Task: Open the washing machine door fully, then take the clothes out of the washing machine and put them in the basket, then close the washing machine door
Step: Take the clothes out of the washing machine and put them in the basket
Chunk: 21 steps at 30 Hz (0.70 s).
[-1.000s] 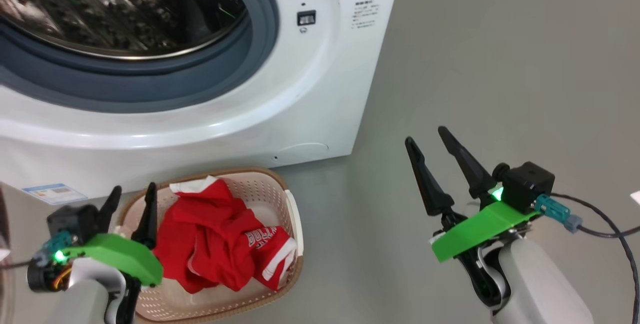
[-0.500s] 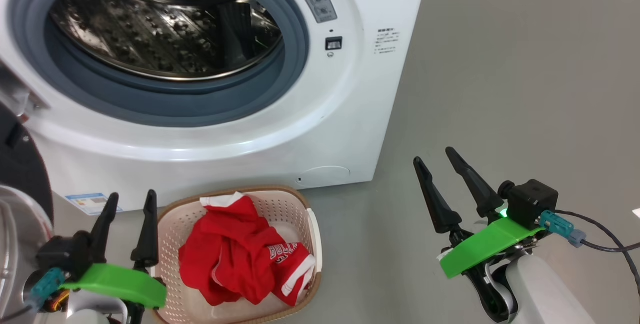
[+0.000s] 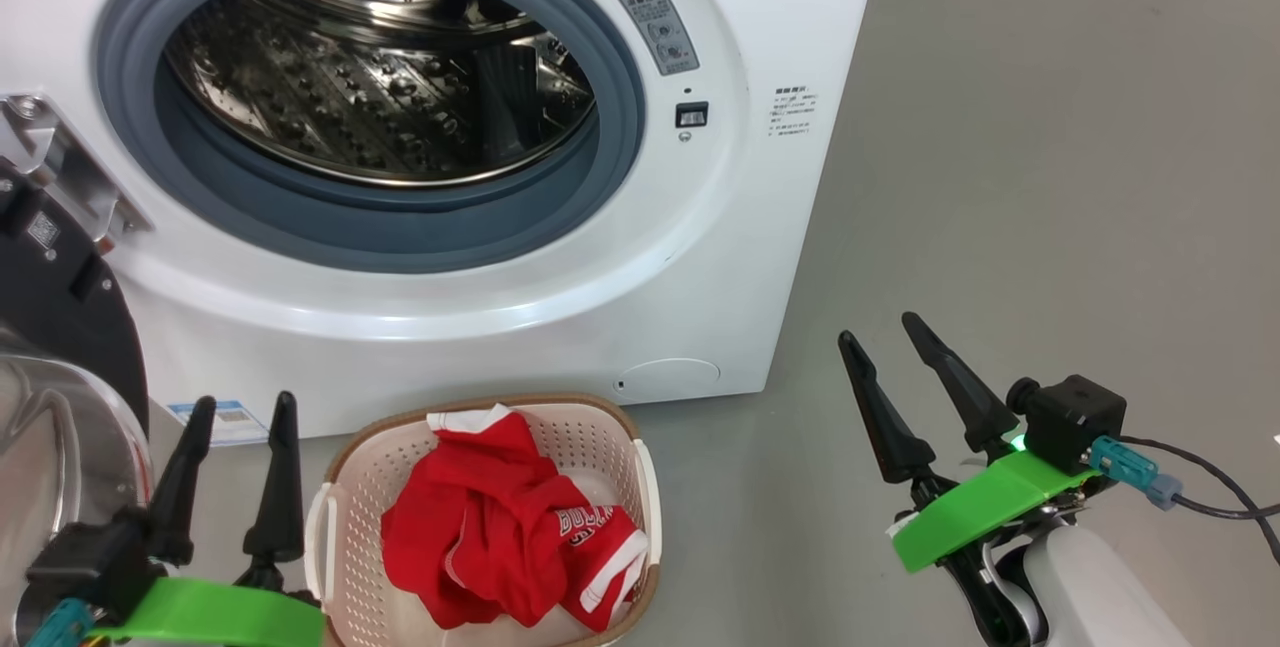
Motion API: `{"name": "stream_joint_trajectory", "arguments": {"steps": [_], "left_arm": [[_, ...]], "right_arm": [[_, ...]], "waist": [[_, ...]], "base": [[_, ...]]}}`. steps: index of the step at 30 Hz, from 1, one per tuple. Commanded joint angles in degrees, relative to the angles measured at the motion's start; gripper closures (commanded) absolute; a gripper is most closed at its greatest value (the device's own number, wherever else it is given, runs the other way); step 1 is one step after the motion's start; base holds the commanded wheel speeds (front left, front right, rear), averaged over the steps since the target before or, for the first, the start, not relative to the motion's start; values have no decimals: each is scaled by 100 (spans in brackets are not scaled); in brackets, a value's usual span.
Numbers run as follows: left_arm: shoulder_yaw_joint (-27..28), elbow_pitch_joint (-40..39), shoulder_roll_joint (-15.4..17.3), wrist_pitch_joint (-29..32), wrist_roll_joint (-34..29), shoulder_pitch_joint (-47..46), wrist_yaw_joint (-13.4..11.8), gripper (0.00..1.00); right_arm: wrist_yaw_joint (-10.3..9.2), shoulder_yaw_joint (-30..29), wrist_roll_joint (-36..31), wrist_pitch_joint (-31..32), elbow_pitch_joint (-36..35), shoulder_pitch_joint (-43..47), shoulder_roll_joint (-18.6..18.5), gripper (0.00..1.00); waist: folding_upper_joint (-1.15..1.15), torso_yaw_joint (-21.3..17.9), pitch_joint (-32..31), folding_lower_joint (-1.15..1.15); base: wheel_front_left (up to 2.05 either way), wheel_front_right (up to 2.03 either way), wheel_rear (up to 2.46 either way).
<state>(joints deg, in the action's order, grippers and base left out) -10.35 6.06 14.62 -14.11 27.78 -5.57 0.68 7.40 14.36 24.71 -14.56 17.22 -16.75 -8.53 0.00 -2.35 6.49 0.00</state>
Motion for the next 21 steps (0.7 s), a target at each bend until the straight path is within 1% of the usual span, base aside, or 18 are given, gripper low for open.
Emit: {"name": "stream_joint_trajectory", "arguments": {"steps": [1,9,21], "left_arm": [[262,-247,185,-7,51,-32,-66,0],[303,-519,213,38,160,127,-89,0],[299,-568,214,21,222,222,-115,0]], "right_arm": [[9,115,28,-44,-172,36,-10,0],[9,84,5,-44,-234,55,-65,0],[9,83,-30,-44,-282,100,-116,0]], "waist": [[0,14,-32,0],[0,27,-96,0],[0,32,-172,0]], "base": [[0,0,0],[0,0,0],[0,0,0]]}}
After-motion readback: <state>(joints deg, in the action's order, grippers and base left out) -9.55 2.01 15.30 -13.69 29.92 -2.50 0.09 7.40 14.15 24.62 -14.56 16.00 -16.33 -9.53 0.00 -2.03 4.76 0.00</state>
